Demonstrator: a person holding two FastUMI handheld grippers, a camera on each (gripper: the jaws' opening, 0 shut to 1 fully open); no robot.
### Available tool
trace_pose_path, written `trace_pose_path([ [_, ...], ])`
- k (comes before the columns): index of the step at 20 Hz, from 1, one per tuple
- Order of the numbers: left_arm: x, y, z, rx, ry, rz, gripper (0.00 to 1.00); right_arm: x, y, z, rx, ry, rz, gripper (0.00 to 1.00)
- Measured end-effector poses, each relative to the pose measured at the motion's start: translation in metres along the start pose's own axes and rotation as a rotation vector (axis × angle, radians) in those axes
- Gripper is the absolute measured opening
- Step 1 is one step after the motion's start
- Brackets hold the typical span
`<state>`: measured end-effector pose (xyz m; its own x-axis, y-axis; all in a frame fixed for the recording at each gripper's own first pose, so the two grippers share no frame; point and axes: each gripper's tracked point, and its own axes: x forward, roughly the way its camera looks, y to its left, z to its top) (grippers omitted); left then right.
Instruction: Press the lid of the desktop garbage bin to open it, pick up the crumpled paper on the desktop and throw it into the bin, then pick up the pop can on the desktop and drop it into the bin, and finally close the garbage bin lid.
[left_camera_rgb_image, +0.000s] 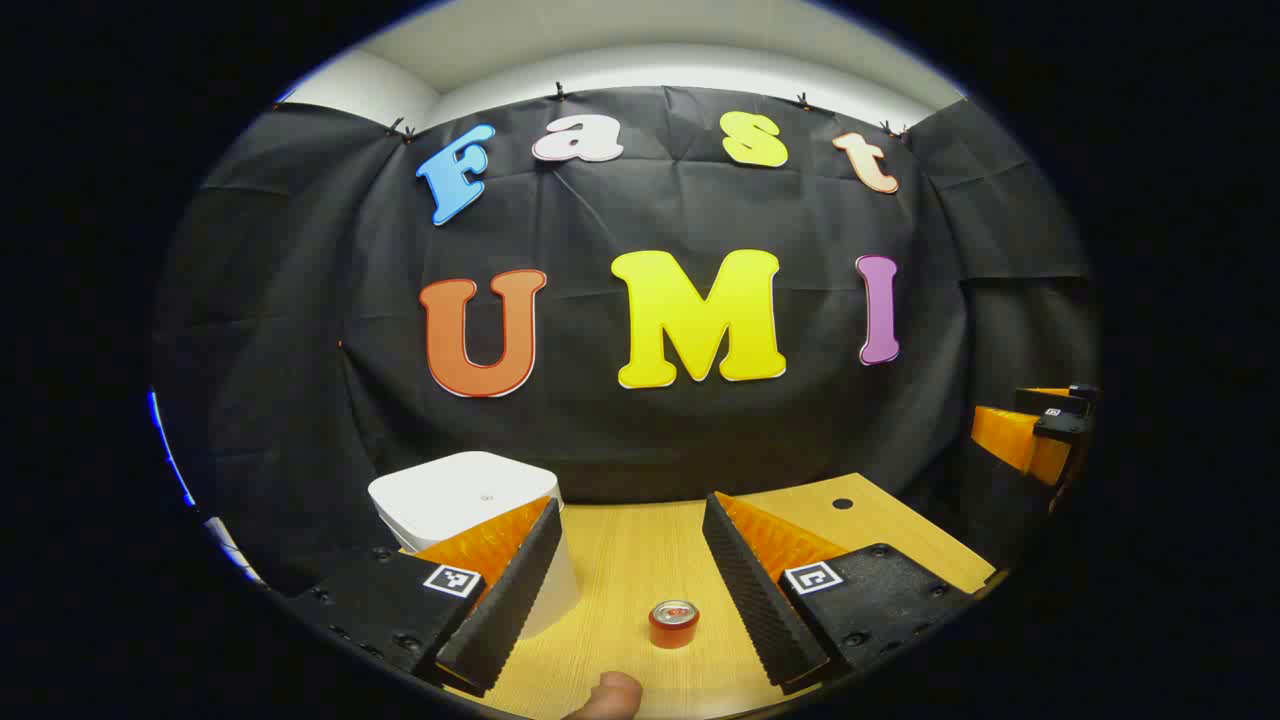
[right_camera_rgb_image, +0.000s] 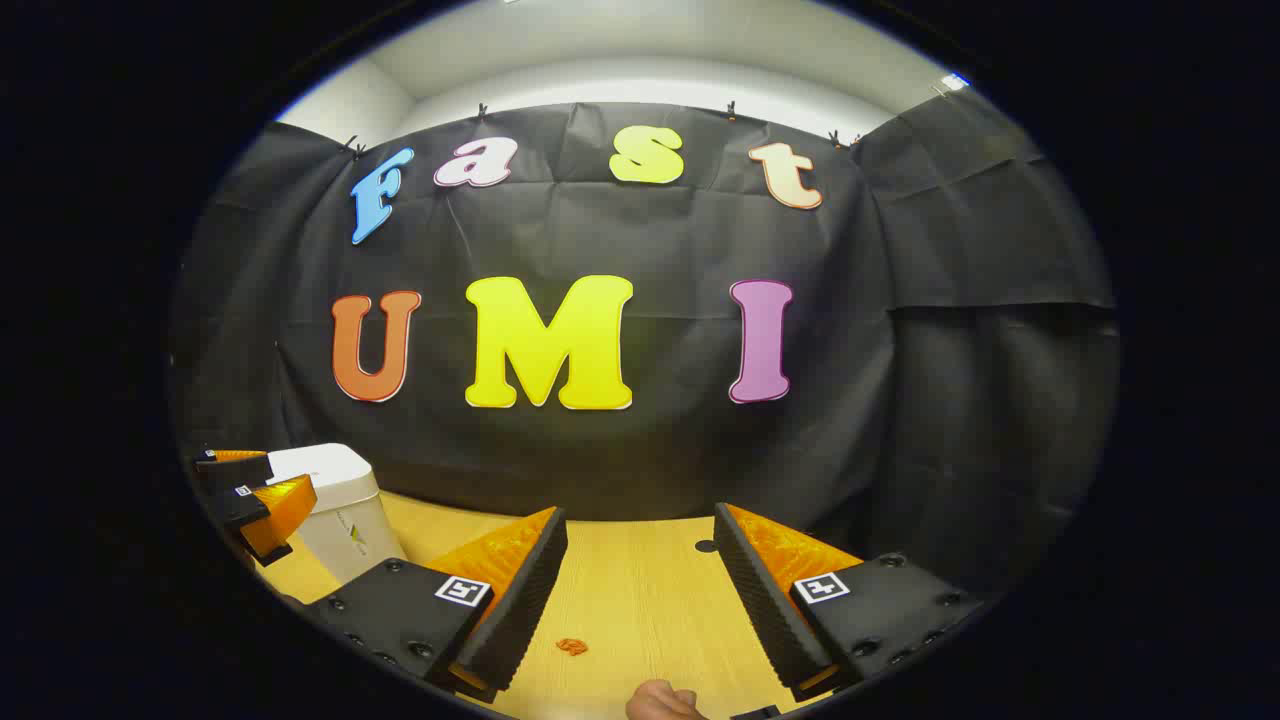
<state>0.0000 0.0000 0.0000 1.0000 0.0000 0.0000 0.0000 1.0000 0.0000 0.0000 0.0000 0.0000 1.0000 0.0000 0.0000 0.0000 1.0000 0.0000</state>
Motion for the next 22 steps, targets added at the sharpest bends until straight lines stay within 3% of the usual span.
trace_pose_path([
  [11,-0.006,-0.013,-0.007,0.002,0.024,-0.027,0.94,-0.006,-0.006,-0.003,-0.01,-0.005,0.017,0.94],
  [22,-0.002,-0.005,-0.009,0.01,0.026,0.012,0.94,-0.002,-0.002,-0.009,-0.012,0.013,0.031,0.94],
])
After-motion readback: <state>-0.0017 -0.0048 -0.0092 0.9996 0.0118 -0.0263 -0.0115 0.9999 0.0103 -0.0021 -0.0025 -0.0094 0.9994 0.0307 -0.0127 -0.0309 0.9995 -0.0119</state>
